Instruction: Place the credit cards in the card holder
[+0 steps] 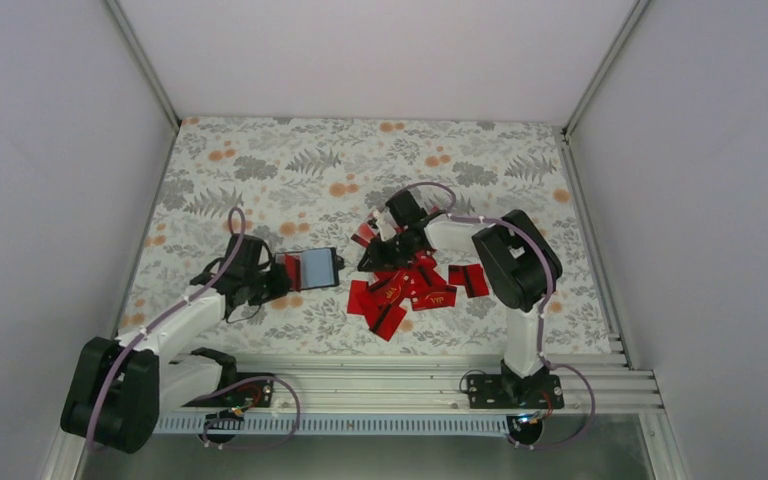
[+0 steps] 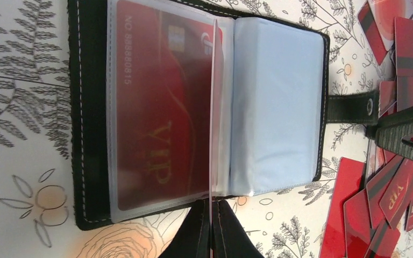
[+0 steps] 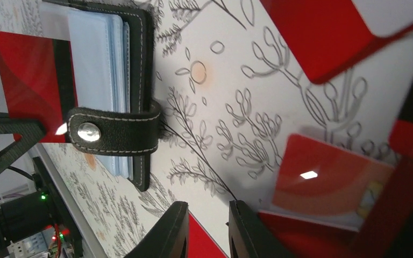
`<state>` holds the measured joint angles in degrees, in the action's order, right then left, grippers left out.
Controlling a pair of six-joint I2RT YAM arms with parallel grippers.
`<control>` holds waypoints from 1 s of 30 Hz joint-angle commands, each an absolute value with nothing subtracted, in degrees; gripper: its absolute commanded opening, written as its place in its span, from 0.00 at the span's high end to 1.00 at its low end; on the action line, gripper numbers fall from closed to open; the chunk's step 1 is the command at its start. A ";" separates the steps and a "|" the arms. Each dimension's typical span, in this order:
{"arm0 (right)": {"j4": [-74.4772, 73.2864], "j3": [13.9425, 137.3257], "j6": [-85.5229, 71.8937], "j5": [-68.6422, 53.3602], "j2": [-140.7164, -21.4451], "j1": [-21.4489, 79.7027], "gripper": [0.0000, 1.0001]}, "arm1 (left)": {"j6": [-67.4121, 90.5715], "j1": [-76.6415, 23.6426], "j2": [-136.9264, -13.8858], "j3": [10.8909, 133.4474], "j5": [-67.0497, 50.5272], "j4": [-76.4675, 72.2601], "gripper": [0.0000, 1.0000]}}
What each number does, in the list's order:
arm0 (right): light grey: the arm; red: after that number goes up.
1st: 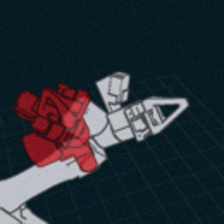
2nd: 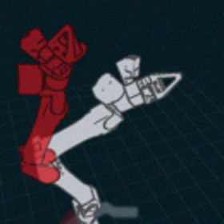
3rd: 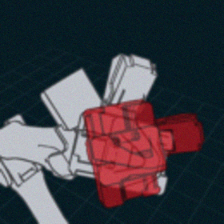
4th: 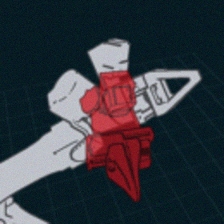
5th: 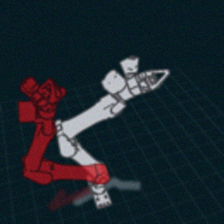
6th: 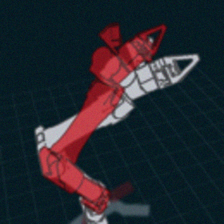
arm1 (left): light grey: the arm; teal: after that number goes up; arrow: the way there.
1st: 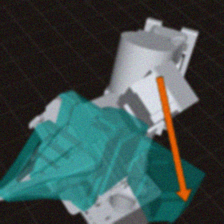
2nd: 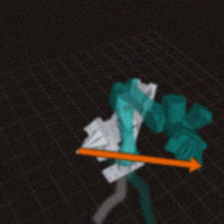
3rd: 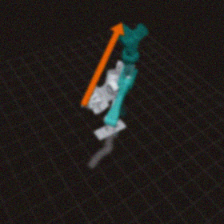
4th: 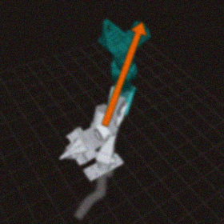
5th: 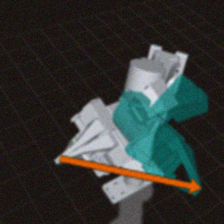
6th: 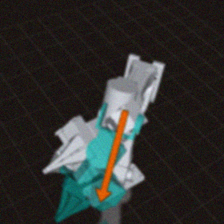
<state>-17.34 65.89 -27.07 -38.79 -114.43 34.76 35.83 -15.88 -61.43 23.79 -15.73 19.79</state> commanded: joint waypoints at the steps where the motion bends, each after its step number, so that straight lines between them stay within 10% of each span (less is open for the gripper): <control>1: -22.58 62.43 -25.39 -32.61 -113.10 33.98 0.79 | 37.53 -16.50 -63.47 23.84 -18.35 18.40 0.98; 30: -22.82 62.21 -24.85 -31.81 -109.80 30.94 0.79 | 48.74 -28.43 -66.14 30.16 -12.15 21.78 0.98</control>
